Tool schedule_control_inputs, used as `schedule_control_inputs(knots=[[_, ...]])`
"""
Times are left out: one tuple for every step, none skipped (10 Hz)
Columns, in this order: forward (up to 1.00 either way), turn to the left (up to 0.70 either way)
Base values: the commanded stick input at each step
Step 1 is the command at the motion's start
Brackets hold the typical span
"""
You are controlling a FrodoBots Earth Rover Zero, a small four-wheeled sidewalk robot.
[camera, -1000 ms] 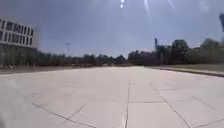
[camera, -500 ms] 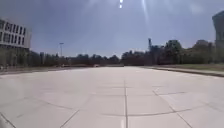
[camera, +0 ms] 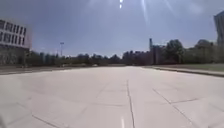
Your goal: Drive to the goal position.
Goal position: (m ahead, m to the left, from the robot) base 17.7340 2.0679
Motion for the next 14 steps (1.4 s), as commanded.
schedule_control_inputs(knots=[[0.85, 0.00], [0.85, 0.00], [0.85, 0.00], [0.85, 0.00], [0.85, 0.00], [0.85, 0.00], [0.85, 0.00], [0.85, 0.00], [0.85, 0.00], [0.85, 0.00], [0.85, 0.00], [0.85, 0.00], [0.85, 0.00], [0.85, 0.00]])
